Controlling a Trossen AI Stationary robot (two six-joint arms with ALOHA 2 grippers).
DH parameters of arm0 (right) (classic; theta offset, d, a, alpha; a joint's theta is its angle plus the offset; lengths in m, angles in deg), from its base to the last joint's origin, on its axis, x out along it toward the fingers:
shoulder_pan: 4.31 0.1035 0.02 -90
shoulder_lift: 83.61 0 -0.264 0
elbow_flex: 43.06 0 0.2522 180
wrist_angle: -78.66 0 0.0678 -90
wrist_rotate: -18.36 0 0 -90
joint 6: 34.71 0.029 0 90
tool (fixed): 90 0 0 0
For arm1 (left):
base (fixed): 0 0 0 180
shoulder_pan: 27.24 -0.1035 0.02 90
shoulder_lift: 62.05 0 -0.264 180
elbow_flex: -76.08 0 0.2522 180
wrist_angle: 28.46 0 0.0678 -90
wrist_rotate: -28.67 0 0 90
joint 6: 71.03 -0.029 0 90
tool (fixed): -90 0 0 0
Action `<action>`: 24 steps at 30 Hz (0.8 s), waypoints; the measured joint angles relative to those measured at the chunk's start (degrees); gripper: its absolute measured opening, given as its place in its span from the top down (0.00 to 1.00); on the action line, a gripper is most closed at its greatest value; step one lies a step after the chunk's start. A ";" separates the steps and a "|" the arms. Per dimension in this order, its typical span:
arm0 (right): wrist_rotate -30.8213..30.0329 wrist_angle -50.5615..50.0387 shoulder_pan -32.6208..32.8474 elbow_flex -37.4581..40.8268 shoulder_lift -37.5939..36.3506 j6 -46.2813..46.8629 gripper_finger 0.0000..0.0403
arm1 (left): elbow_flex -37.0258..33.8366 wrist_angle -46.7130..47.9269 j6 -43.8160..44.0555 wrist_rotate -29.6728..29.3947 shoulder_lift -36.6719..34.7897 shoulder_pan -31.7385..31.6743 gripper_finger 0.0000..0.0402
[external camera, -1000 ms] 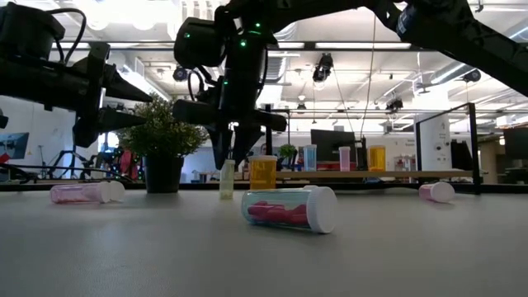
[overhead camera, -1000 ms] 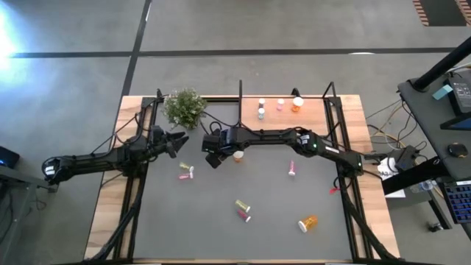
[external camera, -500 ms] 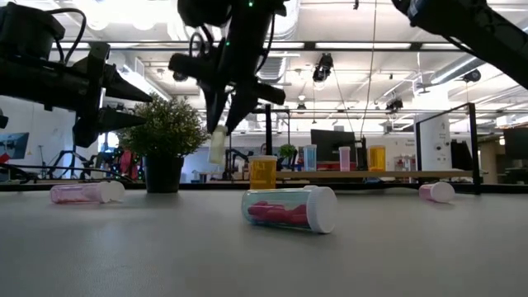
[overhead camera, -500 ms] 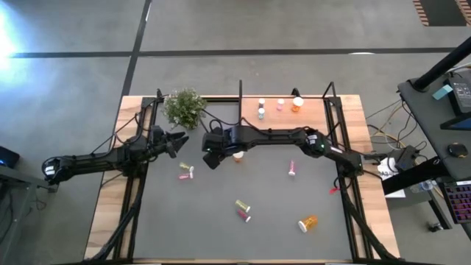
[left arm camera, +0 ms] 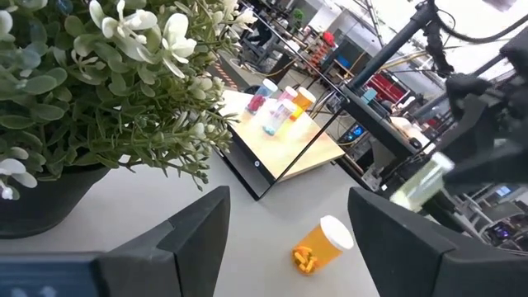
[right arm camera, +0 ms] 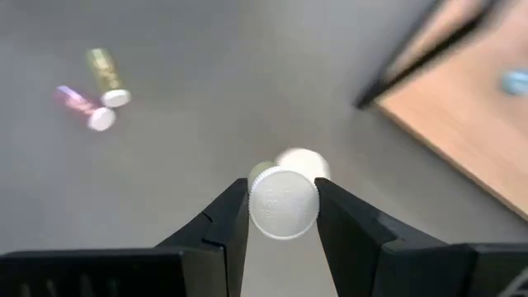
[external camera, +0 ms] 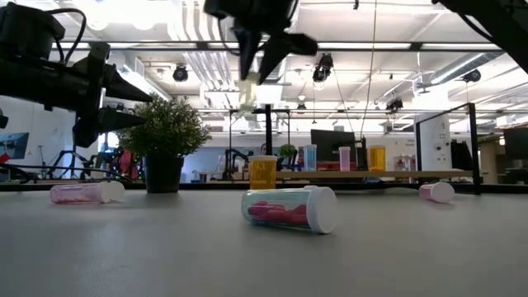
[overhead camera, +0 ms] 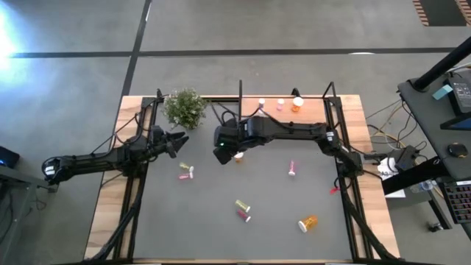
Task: Pick and place medicine bottles onto shelf by color
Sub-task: Put the top yellow pill bottle on the shelf
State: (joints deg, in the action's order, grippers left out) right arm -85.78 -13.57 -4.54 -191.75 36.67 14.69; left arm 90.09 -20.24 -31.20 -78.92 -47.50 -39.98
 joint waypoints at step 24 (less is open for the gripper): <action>-6.92 -10.97 0.35 27.22 -22.39 24.97 0.71 | 0.00 0.02 0.00 0.02 0.00 -0.01 0.43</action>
State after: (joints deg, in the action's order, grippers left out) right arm -92.70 -24.54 -4.19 -164.54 14.27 39.66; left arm 90.09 -20.21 -31.20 -78.89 -47.50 -39.99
